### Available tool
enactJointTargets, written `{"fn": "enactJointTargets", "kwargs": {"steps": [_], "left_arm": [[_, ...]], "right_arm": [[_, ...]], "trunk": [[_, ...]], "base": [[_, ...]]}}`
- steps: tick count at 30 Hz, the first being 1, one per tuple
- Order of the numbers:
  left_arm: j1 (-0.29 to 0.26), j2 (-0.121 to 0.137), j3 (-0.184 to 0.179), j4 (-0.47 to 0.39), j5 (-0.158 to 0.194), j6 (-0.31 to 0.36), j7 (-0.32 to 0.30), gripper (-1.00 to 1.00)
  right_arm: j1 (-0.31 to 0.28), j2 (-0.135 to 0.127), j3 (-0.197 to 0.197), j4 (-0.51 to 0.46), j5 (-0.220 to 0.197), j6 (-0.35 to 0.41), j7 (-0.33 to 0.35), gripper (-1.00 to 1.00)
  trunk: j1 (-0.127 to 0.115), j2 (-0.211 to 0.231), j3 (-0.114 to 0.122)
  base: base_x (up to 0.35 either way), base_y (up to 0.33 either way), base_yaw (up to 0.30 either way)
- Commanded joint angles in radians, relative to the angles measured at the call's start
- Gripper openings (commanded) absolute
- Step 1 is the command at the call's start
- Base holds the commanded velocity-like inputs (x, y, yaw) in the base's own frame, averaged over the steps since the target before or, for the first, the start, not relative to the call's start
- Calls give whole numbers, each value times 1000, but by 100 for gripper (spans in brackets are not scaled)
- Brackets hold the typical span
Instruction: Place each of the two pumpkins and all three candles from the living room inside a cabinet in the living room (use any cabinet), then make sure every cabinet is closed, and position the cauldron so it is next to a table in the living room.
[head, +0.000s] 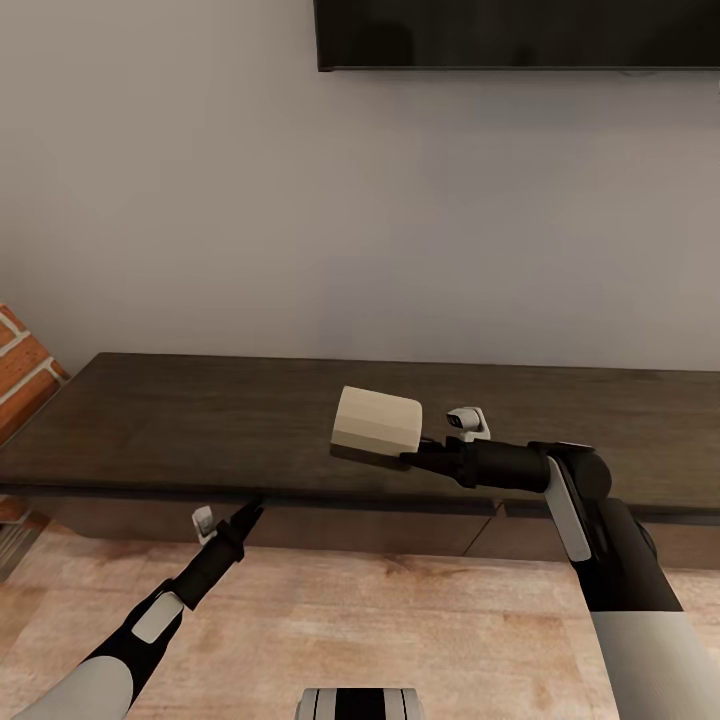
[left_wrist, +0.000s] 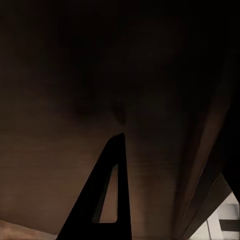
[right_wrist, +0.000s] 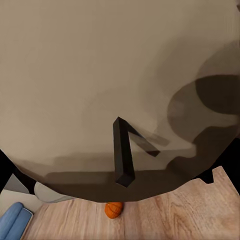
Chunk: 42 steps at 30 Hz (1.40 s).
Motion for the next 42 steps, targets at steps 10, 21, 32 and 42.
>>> {"fn": "enactJointTargets", "kwargs": {"steps": [10,21,32,42], "left_arm": [[-2,0,3,3,0,-10,-10,-100],[-2,0,3,3,0,-10,-21,-100],[-2,0,3,3,0,-10,-50,-100],[-2,0,3,2,0,-10,-52,-100]], "right_arm": [[0,-1,1,0,-4,7,0,-100],[0,-1,1,0,-4,7,0,-100],[0,-1,1,0,-4,7,0,-100],[0,-1,2,0,-4,7,0,-100]], "trunk": [[0,0,-1],[0,0,-1],[0,0,-1],[0,0,-1]], "base": [[0,0,0],[0,0,0],[0,0,0],[0,0,0]]}}
